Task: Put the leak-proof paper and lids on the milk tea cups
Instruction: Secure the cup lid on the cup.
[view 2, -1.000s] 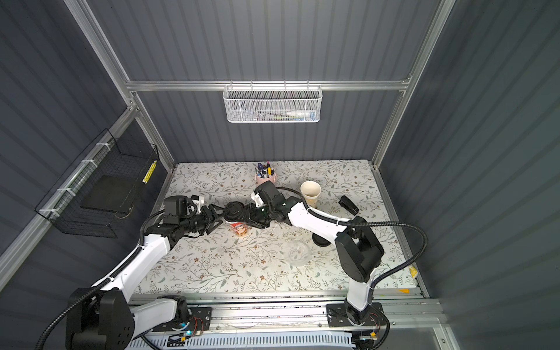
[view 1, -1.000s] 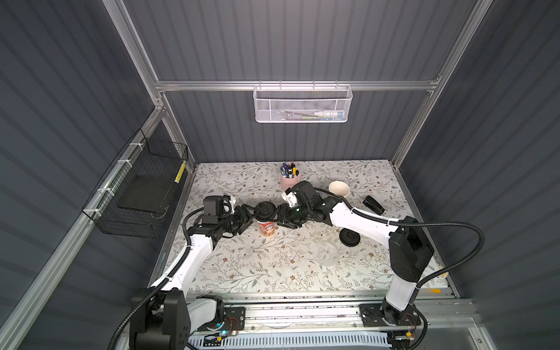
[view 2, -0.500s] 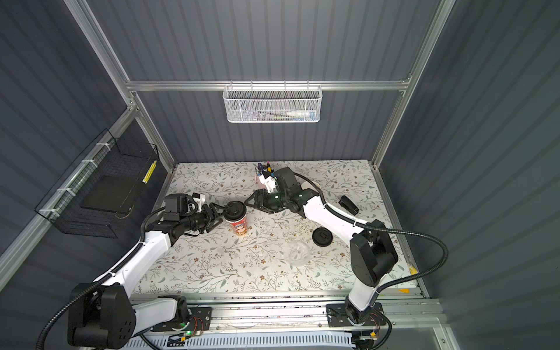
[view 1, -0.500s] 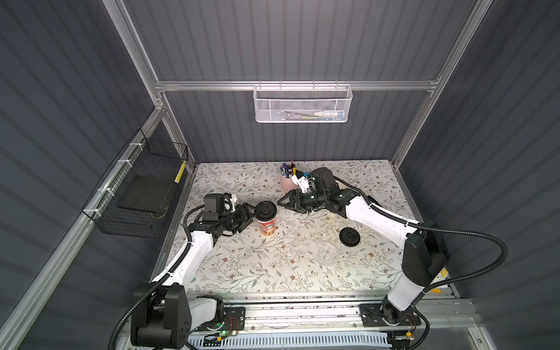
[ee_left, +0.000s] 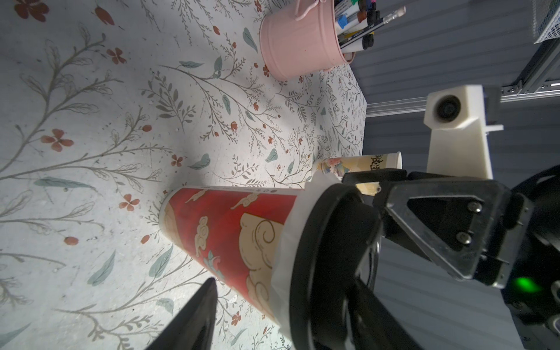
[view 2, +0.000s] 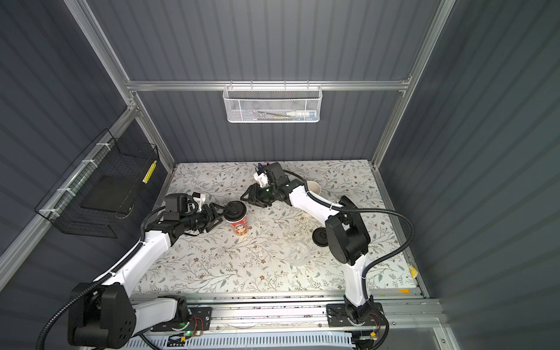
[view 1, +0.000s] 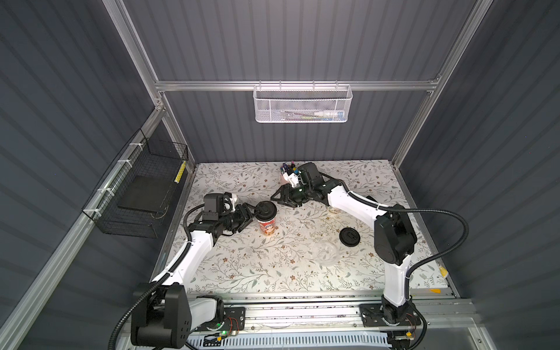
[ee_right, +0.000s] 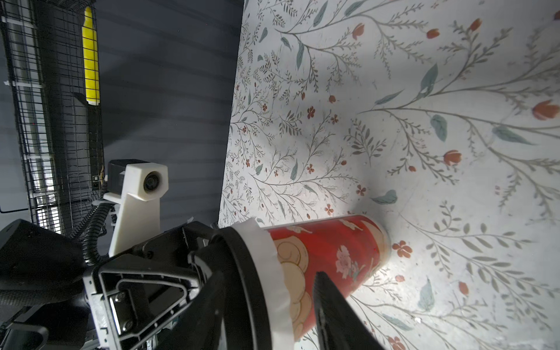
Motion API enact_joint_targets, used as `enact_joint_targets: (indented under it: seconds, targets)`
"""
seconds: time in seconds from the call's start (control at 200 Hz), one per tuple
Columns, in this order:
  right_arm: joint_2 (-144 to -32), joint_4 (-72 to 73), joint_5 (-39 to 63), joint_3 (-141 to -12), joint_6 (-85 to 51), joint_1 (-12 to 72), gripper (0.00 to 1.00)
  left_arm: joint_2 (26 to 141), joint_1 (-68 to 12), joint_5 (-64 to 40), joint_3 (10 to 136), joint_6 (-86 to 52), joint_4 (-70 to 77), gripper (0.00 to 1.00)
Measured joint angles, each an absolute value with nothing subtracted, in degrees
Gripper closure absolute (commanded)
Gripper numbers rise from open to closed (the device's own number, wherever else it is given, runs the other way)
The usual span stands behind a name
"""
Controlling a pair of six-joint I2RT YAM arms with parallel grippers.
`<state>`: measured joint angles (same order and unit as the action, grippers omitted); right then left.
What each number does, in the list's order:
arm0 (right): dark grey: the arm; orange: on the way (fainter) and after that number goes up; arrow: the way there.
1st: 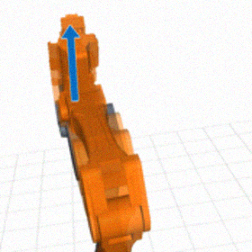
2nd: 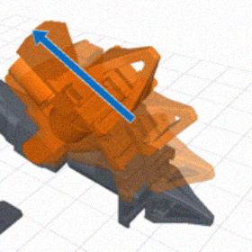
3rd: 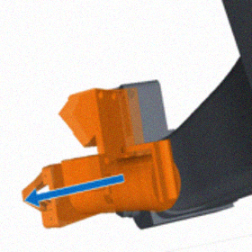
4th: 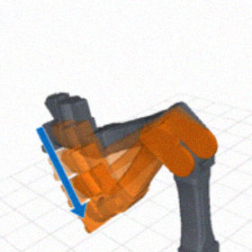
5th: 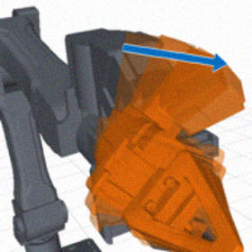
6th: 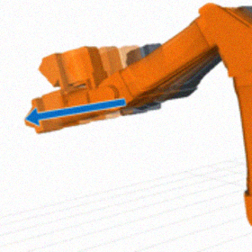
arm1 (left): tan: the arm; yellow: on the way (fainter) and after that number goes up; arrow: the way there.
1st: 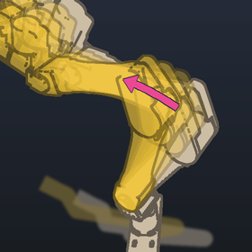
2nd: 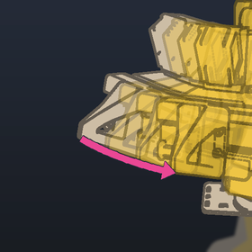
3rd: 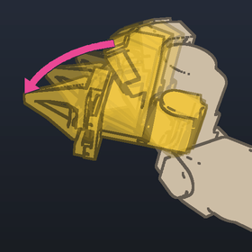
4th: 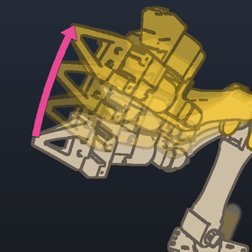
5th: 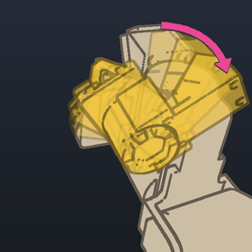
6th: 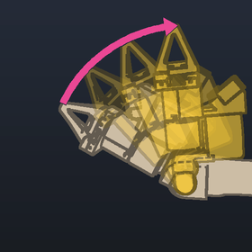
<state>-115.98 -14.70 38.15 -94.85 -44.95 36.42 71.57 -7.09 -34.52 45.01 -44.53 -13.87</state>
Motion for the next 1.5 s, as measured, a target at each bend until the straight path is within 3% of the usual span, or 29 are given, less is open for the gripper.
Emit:
enact_joint_targets:
  seconds: [0.701,1.501]
  targets:
    - [-124.27,-19.84,46.17,-104.07,-38.46,35.99,0.49,72.03,-7.03,-34.74,45.34,-44.01,-14.24,0.33]
    - [-124.2,-26.96,40.18,-107.9,-29.8,36.71,0.49,72.14,-7.03,-35.03,44.88,-44.05,-13.3,0.33]
